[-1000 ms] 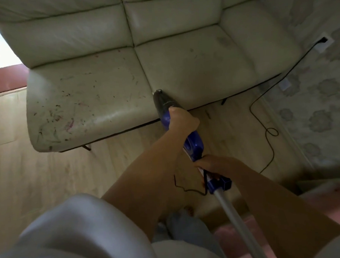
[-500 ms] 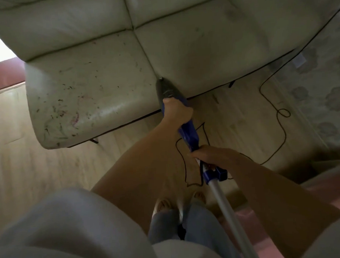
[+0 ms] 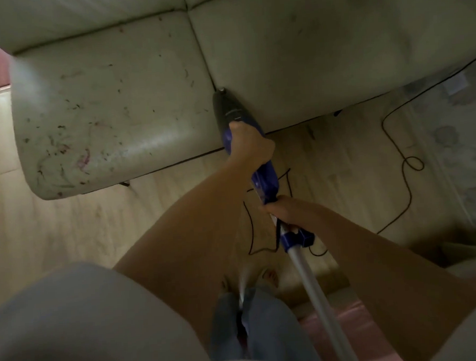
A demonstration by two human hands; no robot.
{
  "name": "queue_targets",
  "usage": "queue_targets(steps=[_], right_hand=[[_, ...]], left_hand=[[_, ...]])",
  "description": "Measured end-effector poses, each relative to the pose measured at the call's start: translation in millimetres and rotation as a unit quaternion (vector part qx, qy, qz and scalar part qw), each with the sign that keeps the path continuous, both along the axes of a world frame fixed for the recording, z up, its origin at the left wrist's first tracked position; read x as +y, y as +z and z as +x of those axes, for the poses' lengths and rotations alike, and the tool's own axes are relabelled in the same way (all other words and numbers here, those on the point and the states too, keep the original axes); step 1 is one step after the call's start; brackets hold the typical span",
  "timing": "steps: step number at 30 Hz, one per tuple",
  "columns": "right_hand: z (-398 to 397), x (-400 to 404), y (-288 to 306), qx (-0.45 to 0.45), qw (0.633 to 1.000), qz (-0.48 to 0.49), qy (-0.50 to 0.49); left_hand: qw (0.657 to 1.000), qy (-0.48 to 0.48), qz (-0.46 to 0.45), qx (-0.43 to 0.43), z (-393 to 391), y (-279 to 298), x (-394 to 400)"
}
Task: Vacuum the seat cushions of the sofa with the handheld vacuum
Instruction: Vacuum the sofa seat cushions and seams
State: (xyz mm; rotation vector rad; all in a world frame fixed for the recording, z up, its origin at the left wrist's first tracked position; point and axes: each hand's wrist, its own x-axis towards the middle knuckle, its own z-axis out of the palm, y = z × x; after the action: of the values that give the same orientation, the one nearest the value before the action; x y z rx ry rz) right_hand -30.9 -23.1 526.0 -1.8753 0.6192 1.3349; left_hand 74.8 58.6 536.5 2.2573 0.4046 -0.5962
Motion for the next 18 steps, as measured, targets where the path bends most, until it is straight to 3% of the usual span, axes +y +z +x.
queue_targets(steps=[7, 13, 18], right_hand=[[29, -13, -14, -0.044, 0.999, 0.014, -0.007], [68, -5, -21, -0.099, 0.993, -0.012, 0.065], [107, -2, -30, -0.112, 0.990, -0.017, 0.081]], left_hand=[[0.999, -0.043, 0.032, -0.006, 28, 6, -23], [0.999, 0.048, -0.009, 0.004, 63, 0, 1], [0.998, 0.061, -0.032, 0.008, 99, -3, 1]])
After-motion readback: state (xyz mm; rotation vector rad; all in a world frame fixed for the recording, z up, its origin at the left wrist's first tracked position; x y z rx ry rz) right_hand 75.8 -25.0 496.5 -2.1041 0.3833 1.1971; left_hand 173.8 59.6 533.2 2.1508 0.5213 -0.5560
